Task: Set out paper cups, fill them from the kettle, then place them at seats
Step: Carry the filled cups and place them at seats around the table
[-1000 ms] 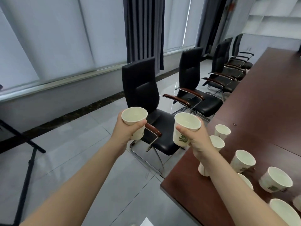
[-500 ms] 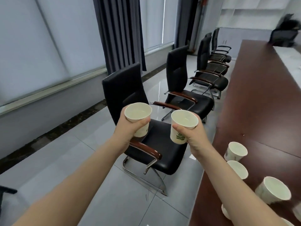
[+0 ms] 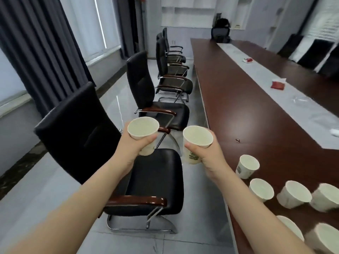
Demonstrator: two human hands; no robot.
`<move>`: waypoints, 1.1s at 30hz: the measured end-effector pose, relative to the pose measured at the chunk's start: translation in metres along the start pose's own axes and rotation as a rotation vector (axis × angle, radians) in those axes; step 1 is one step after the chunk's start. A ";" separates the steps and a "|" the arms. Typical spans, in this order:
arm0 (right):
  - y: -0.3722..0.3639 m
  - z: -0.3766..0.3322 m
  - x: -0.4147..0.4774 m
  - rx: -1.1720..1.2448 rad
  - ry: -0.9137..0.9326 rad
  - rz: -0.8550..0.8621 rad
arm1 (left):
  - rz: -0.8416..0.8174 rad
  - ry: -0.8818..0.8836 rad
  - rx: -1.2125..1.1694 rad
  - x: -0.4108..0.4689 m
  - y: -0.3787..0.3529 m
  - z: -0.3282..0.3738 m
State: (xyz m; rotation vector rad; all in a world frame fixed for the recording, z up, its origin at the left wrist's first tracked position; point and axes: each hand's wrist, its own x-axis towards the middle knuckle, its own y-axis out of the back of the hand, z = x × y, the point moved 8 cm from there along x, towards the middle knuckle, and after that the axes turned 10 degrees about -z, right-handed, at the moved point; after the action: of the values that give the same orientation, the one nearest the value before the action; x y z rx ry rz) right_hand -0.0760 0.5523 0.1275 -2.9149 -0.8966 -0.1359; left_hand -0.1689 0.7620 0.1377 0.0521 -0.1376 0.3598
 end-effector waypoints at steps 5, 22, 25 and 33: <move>0.008 0.006 0.019 -0.016 0.008 0.185 | -0.143 0.045 -0.027 0.059 0.002 -0.021; 0.138 0.001 0.067 -0.090 0.054 0.637 | -0.539 0.060 -0.173 0.207 -0.176 -0.068; 0.169 -0.001 0.077 -0.116 0.063 0.668 | -0.544 0.076 -0.185 0.230 -0.217 -0.085; 0.254 0.014 0.099 -0.133 0.065 0.719 | -0.538 0.081 -0.156 0.284 -0.314 -0.142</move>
State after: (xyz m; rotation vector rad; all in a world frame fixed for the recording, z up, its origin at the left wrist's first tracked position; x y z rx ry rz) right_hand 0.1495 0.4001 0.1099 -3.1174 0.2062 -0.2363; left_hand 0.2230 0.5775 0.0298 -0.0798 -0.0672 -0.1860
